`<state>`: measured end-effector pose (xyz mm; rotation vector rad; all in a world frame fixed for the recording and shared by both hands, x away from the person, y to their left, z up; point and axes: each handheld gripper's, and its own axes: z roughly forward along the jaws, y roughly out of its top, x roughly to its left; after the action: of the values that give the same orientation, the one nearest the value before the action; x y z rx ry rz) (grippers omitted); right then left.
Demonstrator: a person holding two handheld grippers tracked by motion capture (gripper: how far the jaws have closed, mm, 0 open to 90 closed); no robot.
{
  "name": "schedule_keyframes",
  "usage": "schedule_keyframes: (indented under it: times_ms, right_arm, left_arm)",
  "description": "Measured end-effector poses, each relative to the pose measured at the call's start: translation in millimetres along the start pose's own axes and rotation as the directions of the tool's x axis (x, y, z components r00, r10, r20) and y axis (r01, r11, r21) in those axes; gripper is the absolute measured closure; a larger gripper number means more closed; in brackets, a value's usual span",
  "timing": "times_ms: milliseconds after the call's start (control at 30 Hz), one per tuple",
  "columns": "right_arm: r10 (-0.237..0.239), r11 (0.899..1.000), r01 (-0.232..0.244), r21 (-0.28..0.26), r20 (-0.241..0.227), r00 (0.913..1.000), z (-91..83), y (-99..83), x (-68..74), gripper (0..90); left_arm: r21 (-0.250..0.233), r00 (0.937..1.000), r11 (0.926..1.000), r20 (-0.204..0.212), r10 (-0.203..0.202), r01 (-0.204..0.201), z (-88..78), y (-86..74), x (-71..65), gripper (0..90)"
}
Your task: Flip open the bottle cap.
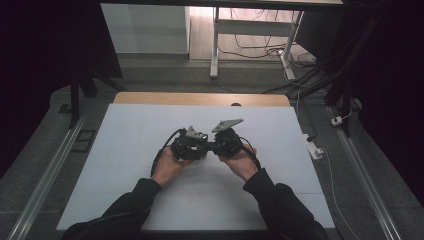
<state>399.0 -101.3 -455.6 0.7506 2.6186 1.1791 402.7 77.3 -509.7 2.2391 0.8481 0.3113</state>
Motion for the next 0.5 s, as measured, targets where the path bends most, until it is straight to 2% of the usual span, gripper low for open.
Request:
schedule_keyframes:
  times_ms: [400, 500]
  right_arm:
    - [-0.009, 1.0, 0.009, -0.006, -0.002, 1.0, -2.9, 2.0, 1.8, 89.3]
    - [-0.001, 1.0, 0.001, -0.023, 0.005, 1.0, -5.1, 5.1, 3.3, 89.3]
  left_arm:
    - [0.001, 1.0, 1.0, 0.001, -0.002, 0.002, 0.0, 0.1, 0.4, 53.6]
    - [0.001, 1.0, 1.0, -0.005, 0.004, -0.004, 0.1, 0.3, -0.8, 53.6]
